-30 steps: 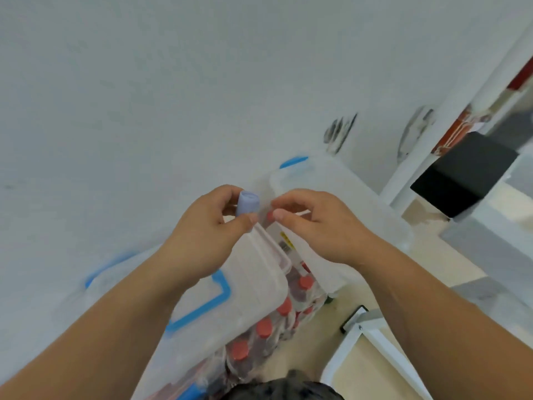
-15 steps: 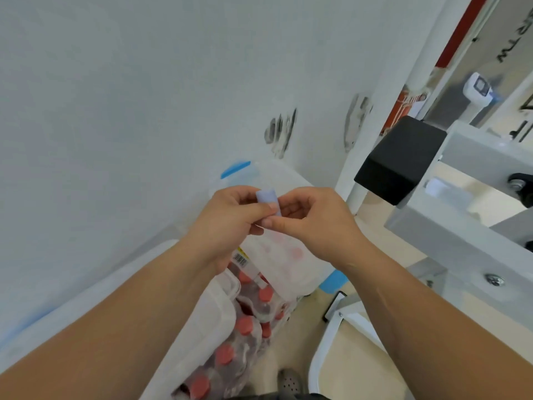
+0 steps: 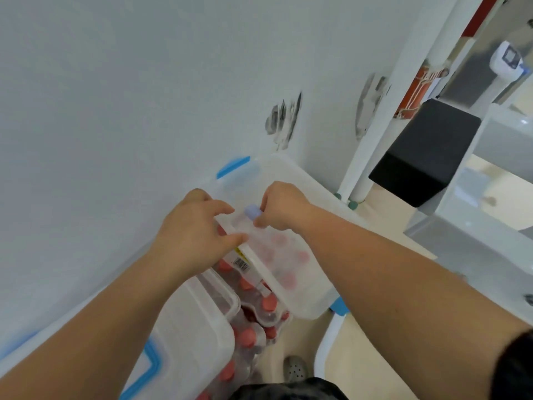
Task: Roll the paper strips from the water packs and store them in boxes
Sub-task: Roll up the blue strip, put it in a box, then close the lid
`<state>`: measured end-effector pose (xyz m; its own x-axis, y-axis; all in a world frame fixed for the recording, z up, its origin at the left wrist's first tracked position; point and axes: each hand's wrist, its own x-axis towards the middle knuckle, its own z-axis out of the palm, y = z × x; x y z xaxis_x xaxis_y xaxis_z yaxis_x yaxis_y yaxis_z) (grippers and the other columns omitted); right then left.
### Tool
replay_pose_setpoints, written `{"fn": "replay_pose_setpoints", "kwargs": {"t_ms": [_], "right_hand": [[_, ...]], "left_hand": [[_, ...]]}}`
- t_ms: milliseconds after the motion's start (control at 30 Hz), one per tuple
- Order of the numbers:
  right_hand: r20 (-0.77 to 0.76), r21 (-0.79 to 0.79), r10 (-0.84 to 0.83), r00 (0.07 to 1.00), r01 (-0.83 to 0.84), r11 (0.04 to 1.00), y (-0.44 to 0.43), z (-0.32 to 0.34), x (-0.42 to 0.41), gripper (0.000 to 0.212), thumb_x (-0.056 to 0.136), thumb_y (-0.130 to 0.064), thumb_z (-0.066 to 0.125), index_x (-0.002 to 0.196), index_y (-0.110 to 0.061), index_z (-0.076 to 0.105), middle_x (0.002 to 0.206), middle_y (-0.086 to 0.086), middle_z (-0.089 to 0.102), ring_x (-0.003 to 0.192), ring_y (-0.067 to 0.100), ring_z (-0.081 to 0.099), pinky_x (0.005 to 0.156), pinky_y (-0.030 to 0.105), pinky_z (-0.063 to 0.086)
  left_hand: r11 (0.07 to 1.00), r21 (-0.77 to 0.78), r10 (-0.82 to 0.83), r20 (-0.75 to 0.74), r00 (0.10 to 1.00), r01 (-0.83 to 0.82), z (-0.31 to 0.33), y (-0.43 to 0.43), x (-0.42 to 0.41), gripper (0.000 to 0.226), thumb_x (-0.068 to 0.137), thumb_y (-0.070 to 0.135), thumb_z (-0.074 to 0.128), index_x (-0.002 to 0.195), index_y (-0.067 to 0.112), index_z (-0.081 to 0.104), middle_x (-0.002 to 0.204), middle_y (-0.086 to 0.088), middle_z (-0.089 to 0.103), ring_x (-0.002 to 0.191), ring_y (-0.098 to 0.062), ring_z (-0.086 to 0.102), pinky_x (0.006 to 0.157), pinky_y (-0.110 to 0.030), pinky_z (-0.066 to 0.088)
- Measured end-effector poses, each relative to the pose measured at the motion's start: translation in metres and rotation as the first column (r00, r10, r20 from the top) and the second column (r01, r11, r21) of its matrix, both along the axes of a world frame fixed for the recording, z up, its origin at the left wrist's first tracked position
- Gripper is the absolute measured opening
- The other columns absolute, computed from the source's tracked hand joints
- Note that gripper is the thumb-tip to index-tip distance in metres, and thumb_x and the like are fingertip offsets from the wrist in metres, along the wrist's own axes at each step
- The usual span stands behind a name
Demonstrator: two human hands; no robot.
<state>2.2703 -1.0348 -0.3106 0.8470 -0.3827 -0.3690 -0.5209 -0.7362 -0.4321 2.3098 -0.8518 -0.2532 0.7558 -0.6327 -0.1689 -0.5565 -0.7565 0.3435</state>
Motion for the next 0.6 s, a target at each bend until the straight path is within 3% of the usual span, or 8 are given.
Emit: {"fn": "replay_pose_setpoints", "kwargs": {"t_ms": [100, 200, 267, 400, 500, 600], "right_hand": [[-0.110, -0.042, 0.090, 0.990, -0.095, 0.995, 0.009, -0.024, 0.024, 0.039, 0.082, -0.050, 0.074, 0.092, -0.012, 0.068, 0.084, 0.004, 0.063, 0.080, 0.025, 0.060, 0.073, 0.033, 0.047], [-0.156, 0.010, 0.074, 0.985, -0.073, 0.997, 0.016, -0.045, 0.029, 0.029, 0.076, -0.036, 0.082, 0.070, -0.020, 0.059, 0.069, -0.004, 0.054, 0.065, 0.017, 0.054, 0.070, 0.031, 0.044], [-0.142, 0.051, 0.031, 0.989, -0.024, 0.998, 0.015, -0.053, 0.027, 0.029, 0.072, -0.032, 0.085, 0.068, -0.021, 0.058, 0.068, -0.006, 0.054, 0.069, 0.019, 0.058, 0.069, 0.031, 0.045], [-0.041, 0.185, -0.031, 0.999, 0.038, 0.982, 0.013, -0.058, 0.025, 0.031, 0.071, -0.042, 0.085, 0.088, -0.017, 0.076, 0.077, -0.004, 0.070, 0.081, 0.021, 0.070, 0.078, 0.032, 0.056], [-0.017, 0.206, -0.052, 0.999, 0.054, 0.977, 0.024, -0.065, 0.030, 0.039, 0.071, -0.058, 0.075, 0.072, -0.020, 0.071, 0.070, -0.002, 0.072, 0.072, 0.022, 0.069, 0.074, 0.034, 0.057], [-0.053, 0.197, -0.058, 0.997, 0.067, 0.978, 0.030, -0.067, 0.033, 0.035, 0.077, -0.049, 0.071, 0.064, -0.018, 0.062, 0.065, 0.001, 0.066, 0.068, 0.025, 0.065, 0.069, 0.034, 0.052]], "left_hand": [[1.000, 0.022, -0.005, -0.041, 0.999, 0.006, 0.000, 0.004, 0.004, 0.069, 0.060, 0.063, 0.082, 0.121, 0.035, 0.065, 0.100, 0.012, 0.050, 0.086, -0.005, 0.055, 0.080, -0.027, 0.048], [1.000, 0.018, 0.001, -0.065, 0.998, 0.000, -0.002, 0.007, 0.006, 0.068, 0.057, 0.062, 0.084, 0.118, 0.037, 0.066, 0.098, 0.014, 0.054, 0.092, -0.007, 0.057, 0.080, -0.025, 0.047], [1.000, 0.008, 0.001, -0.070, 0.998, -0.001, -0.004, 0.006, 0.007, 0.069, 0.058, 0.060, 0.086, 0.120, 0.037, 0.066, 0.101, 0.012, 0.056, 0.095, -0.008, 0.058, 0.083, -0.027, 0.049], [1.000, -0.015, 0.001, -0.078, 0.997, -0.002, -0.006, 0.006, 0.007, 0.071, 0.057, 0.059, 0.087, 0.121, 0.036, 0.066, 0.102, 0.012, 0.057, 0.095, -0.008, 0.058, 0.085, -0.029, 0.051], [1.000, -0.007, -0.006, -0.058, 0.998, 0.005, -0.009, 0.008, 0.006, 0.072, 0.057, 0.060, 0.086, 0.122, 0.037, 0.065, 0.104, 0.013, 0.057, 0.095, -0.006, 0.056, 0.082, -0.023, 0.046], [1.000, 0.007, -0.007, -0.045, 0.999, 0.007, -0.011, 0.010, 0.006, 0.073, 0.058, 0.062, 0.086, 0.123, 0.038, 0.063, 0.105, 0.015, 0.055, 0.094, -0.003, 0.054, 0.079, -0.020, 0.042]]}}
